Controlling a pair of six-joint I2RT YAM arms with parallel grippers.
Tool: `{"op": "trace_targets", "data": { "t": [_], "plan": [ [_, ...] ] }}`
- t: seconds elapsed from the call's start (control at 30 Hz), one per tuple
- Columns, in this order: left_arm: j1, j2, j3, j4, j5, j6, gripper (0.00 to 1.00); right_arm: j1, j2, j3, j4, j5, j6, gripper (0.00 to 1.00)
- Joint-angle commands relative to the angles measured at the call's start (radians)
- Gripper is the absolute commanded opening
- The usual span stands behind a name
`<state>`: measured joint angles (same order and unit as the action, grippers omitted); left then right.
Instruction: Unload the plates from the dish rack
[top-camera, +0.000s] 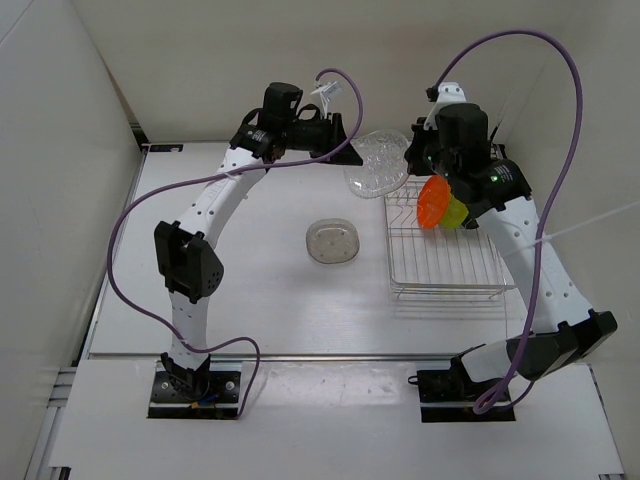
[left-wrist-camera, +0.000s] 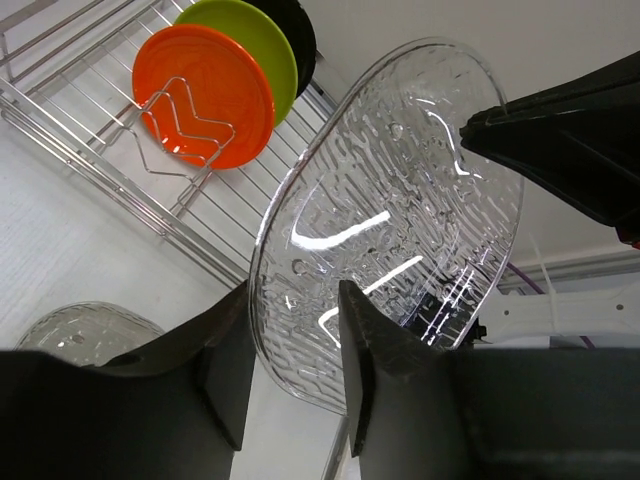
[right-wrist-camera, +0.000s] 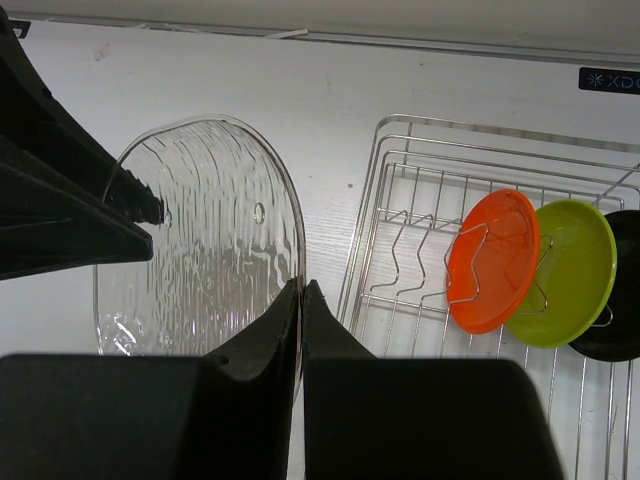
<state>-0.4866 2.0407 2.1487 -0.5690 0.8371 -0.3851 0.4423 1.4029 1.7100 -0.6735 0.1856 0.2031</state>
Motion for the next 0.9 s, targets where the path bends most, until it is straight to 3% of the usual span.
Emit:
{"op": "trace_targets", "data": {
  "t": [0.0,0.1,0.17,0.33,0.43,0.73,0.87],
  "plan": [
    [-0.006,-0.036,0.025,0.004,0.002,0.009,0.47,0.012,-0.002,-0.009,0.069,0.002,-0.001,0.00],
    [-0.006,-0.036,0.025,-0.005,-0.018,0.018,0.40,0.012,-0.012,-0.018,0.069,0.002,-0.001,0.00],
    [-0.006,-0.036,0.025,-0.005,-0.030,0.018,0.30,0.012,-0.012,-0.018,0.078,0.002,-0.001,0.00],
    [-0.006,-0.045,0.025,-0.014,-0.061,0.028,0.25,0.012,-0.021,-0.039,0.078,0.012,-0.010,0.00],
    [-0.006,-0.045,0.025,-0.014,-0.091,0.028,0.11,0.012,-0.021,-0.050,0.078,0.012,-0.010,0.00],
    [-0.006,-0.089,-0.047,-0.023,-0.271,0.038,0.11,0.021,-0.021,-0.101,0.078,-0.101,-0.019,0.00],
    [-0.006,-0.120,-0.095,-0.014,-0.305,0.066,0.11,0.021,-0.030,-0.119,0.078,-0.127,-0.019,0.05]
  ]
}}
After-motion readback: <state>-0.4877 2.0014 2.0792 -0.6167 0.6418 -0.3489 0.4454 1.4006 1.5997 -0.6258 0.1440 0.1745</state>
